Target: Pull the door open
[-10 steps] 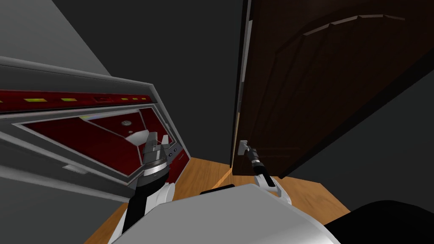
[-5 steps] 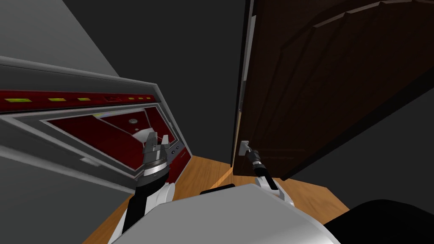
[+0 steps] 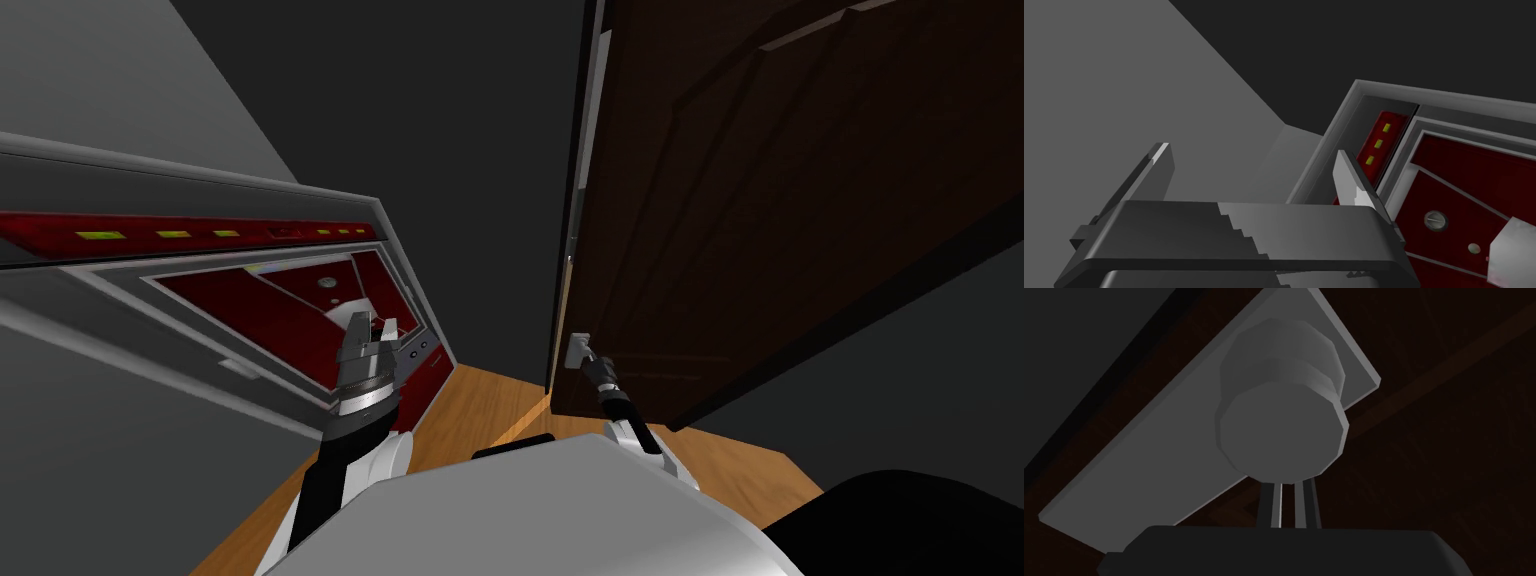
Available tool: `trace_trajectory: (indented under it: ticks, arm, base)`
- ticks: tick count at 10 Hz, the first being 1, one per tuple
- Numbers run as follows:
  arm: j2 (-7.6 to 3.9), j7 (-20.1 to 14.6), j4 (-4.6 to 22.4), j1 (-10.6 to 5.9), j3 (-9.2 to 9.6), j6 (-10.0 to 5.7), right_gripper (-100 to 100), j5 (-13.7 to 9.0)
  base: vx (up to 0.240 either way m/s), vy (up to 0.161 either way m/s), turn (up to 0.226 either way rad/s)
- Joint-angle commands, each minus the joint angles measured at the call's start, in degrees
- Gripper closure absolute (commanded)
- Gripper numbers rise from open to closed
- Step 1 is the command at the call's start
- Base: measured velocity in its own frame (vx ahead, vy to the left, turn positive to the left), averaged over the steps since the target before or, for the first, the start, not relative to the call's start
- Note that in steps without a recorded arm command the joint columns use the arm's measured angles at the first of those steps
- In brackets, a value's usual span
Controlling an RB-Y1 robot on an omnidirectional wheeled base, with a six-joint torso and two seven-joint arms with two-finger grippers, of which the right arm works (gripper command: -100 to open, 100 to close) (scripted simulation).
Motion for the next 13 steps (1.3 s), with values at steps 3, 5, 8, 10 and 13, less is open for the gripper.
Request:
trace_trajectory:
  ticks: [3,5,8,10,13]
  arm:
    - [0.02,-3.74,-1.45,0.34,1.36,-0.91,100,-1.94]
    - [-0.46,-6.61,-0.71,1.43,1.19,-0.43,-100,-4.05]
    - [0.35,-11.85,-3.01,3.29,2.48,-0.55,-100,-7.69]
    - [0.88,-15.07,-4.47,4.48,3.31,-0.63,-100,-10.01]
    - [1.45,-18.95,-5.99,5.71,4.18,-0.71,-100,-12.42]
  base:
    - [-0.025,-0.016,0.054]
    - [-0.029,-0.013,0.043]
    - [-0.111,-0.010,0.033]
    - [-0.100,-0.013,0.066]
    - [-0.060,-0.013,0.040]
